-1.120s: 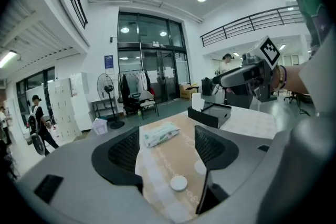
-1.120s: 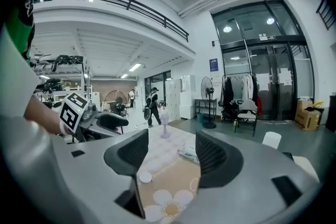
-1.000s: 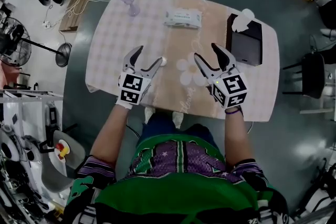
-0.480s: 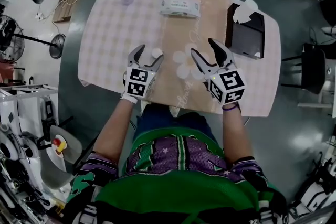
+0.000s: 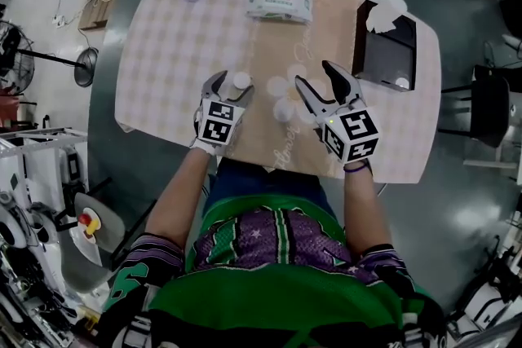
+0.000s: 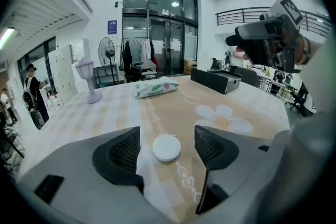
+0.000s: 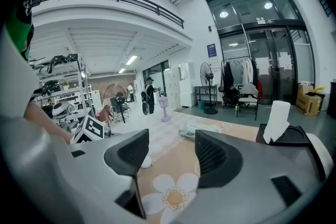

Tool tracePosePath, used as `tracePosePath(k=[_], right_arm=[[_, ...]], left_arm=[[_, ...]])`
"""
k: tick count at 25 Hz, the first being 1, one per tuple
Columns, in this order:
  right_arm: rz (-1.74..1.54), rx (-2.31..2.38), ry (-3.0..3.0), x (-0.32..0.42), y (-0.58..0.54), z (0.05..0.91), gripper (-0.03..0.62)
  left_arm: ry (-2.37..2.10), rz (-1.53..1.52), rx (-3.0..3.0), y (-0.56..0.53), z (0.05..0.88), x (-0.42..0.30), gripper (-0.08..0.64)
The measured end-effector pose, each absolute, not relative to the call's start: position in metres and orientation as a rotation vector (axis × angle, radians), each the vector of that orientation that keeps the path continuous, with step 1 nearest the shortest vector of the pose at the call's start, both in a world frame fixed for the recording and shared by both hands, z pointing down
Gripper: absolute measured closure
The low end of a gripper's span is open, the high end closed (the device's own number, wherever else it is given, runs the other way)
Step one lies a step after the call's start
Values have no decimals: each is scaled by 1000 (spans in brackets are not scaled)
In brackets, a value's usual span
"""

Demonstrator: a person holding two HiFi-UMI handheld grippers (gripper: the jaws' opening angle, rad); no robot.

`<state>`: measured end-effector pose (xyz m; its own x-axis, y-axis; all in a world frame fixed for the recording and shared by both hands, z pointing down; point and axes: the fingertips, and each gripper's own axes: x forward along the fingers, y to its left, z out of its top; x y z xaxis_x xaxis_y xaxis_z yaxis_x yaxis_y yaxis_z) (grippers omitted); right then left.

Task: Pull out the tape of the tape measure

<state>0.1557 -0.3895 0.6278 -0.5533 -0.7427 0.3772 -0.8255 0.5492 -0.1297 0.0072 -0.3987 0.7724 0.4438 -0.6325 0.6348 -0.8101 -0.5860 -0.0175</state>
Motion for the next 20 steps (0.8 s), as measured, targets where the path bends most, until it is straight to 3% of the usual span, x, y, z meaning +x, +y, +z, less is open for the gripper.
tracePosePath(k=[20], right_arm=[[500, 1257, -2495, 152, -396, 647, 333]], left_arm=[[-1181, 1003, 2277, -413, 827, 4, 258]])
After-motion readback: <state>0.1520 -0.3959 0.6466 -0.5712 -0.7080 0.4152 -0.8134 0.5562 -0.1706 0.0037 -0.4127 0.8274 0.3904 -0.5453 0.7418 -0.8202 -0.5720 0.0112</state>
